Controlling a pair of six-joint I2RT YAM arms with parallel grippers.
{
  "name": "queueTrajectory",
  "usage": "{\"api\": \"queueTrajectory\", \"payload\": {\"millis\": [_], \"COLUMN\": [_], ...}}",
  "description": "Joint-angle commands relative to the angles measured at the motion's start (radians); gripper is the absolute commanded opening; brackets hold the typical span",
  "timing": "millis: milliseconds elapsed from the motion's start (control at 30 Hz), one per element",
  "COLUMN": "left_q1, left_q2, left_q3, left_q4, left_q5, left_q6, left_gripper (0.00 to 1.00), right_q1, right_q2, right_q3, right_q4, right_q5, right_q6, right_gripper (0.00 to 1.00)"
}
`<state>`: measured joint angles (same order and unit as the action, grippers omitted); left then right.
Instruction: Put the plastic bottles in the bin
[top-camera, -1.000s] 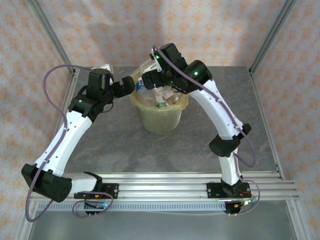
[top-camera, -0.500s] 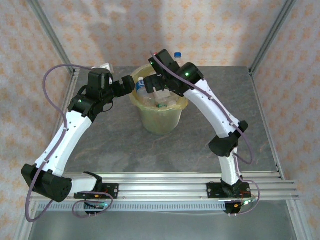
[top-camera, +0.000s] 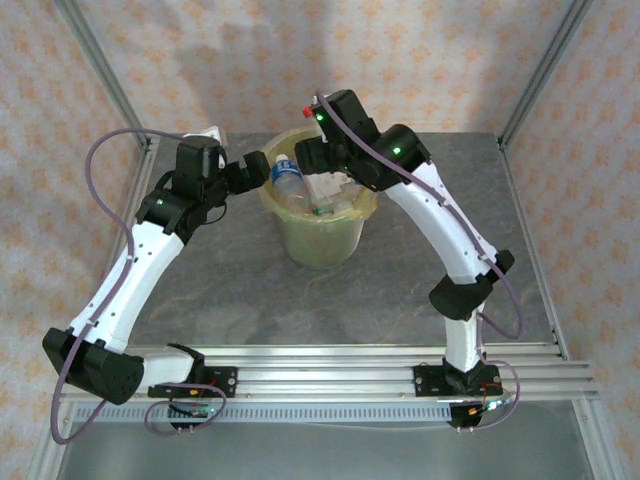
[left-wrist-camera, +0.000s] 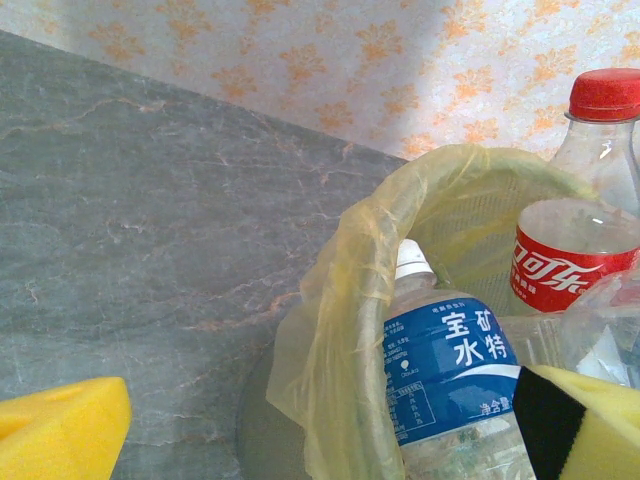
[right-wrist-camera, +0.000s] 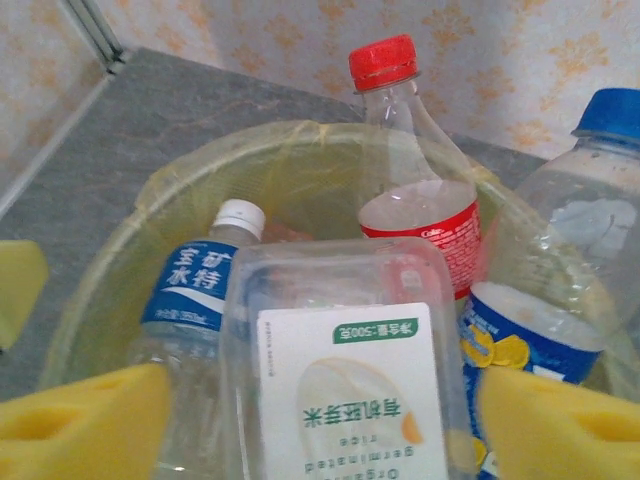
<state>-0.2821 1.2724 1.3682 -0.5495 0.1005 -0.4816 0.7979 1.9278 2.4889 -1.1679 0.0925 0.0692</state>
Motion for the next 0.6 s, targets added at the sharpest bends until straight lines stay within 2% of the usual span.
{"api": "queueTrajectory", "payload": {"millis": [0, 200, 567], "left_q1": [-0.014, -0.014, -0.014], "left_q2": [0.010, 0.014, 0.015], "left_q3": [0.035, 0.036, 0.028], "left_q4": [0.015, 0.010, 0.005], "left_q5": [0.008, 0.002, -0.016], "left_q6": [-0.008, -0.005, -0.003], "left_gripper": [1.00, 1.00, 1.00], "right_q1": [0.004, 0.004, 0.004], "right_q2": [0.004, 0.051, -0.021], "right_q3": [-0.010, -0.024, -0.222], "right_q4": [0.035, -0.003, 0.038], "right_q5": [-0.035, -0.012, 0.089], "right_q6": [-0.007, 0.000, 0.050], "right_gripper": [0.59, 0.50, 0.48]}}
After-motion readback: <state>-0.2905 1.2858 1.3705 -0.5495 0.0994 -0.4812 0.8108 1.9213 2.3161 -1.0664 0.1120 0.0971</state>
